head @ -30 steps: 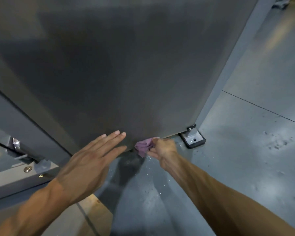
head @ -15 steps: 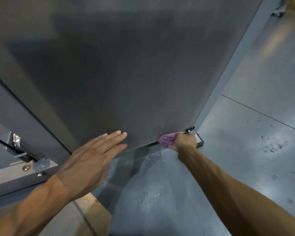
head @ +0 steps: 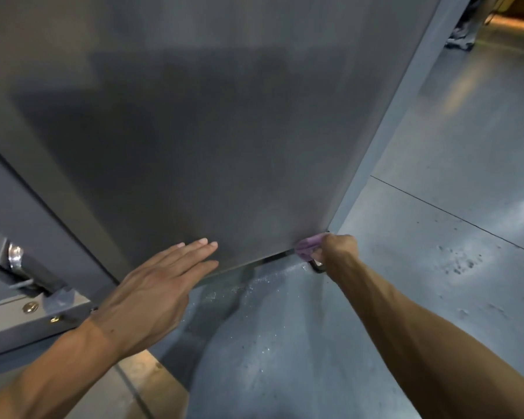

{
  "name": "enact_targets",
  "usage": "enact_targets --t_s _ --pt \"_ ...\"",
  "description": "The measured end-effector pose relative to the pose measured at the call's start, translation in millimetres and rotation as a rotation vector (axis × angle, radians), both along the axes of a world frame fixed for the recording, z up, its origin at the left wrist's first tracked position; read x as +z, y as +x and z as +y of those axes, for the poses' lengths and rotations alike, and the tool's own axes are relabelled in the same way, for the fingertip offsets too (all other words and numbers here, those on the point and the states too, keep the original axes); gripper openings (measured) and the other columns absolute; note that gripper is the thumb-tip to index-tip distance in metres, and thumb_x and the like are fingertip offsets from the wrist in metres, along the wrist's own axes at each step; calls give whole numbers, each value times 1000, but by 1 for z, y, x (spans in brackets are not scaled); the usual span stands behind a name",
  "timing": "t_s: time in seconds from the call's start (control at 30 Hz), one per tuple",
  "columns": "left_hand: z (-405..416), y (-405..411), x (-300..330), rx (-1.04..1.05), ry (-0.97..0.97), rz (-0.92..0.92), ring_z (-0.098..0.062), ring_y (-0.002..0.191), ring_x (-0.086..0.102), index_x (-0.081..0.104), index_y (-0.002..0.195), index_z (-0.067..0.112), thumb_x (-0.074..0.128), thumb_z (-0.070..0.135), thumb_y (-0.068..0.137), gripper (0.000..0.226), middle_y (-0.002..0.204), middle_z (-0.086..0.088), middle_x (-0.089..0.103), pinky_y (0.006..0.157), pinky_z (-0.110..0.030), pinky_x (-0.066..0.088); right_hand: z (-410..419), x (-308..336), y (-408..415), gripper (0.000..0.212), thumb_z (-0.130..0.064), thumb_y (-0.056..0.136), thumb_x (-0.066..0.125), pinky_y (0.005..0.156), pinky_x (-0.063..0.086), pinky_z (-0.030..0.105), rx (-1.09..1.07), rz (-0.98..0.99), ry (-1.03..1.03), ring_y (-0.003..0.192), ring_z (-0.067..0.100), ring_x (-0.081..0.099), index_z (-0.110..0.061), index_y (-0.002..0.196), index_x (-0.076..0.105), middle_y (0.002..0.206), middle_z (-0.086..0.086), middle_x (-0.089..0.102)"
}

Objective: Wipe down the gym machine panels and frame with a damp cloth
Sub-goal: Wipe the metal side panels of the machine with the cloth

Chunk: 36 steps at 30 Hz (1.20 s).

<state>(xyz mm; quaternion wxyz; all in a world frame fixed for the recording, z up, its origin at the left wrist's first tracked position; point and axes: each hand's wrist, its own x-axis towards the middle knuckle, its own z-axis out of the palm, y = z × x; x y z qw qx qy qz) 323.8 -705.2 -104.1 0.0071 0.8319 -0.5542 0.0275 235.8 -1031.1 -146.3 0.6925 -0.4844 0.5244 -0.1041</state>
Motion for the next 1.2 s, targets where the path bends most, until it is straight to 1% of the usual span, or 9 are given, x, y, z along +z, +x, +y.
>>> enact_targets --t_s 0.1,0.17,0.23,0.4,0.6,0.8,0.97,1.1,1.2 --pt "0 -1 1 -4 -5 -1 -16 150 39 62 141 16 26 11 78 73 162 -1 43 125 -30 15 15 -10 1 31 4 101 44 70 65 37 25 3 -99 67 26 72 8 85 70 56 6 70" --pt "-2 -2 1 -10 3 0 -17 150 39 62 141 15 27 12 79 72 162 -2 44 125 -32 16 49 -15 13 35 1 107 35 49 60 31 75 -39 -62 48 21 67 17 98 65 52 13 67" --pt "-4 -3 2 -10 11 2 -18 149 41 63 140 14 28 13 78 71 161 -3 45 125 -32 16 77 -20 25 31 9 104 27 39 54 29 74 -132 47 39 21 60 7 110 57 52 20 64" --pt "-4 -5 2 -5 7 -10 -18 150 39 63 140 15 29 12 79 70 161 -3 45 126 -32 14 53 -26 13 29 6 99 42 93 58 53 116 -60 -36 69 23 61 -9 77 51 67 11 62" --pt "0 -2 -1 -9 -11 -10 -17 151 38 64 139 16 30 11 80 68 161 -2 44 126 -32 15 19 -17 -4 25 0 100 50 88 60 49 1 13 -203 71 24 63 -16 81 49 84 9 60" --pt "-4 -4 -1 -12 10 -30 -18 151 38 64 138 15 29 11 78 70 160 -3 45 126 -33 14 95 -26 18 26 12 101 27 44 55 33 116 -265 98 44 27 60 -8 99 42 57 23 61" --pt "10 -3 -2 16 4 -29 -20 148 43 66 135 13 28 11 75 72 157 -5 50 125 -33 15 33 -34 0 14 4 96 50 84 62 48 76 -20 -179 82 30 65 -9 95 55 89 12 62" --pt "26 1 -6 42 6 -39 -23 145 47 68 132 11 24 9 74 73 155 -8 52 124 -33 15 44 -29 7 26 18 80 44 68 59 37 121 23 -200 75 34 66 9 77 68 66 20 69" --pt "31 0 -8 69 -18 -17 -23 146 45 68 133 11 25 8 76 71 155 -7 52 125 -32 15 113 -29 16 31 16 84 41 63 56 34 250 -145 -52 62 28 62 5 65 63 69 24 66"
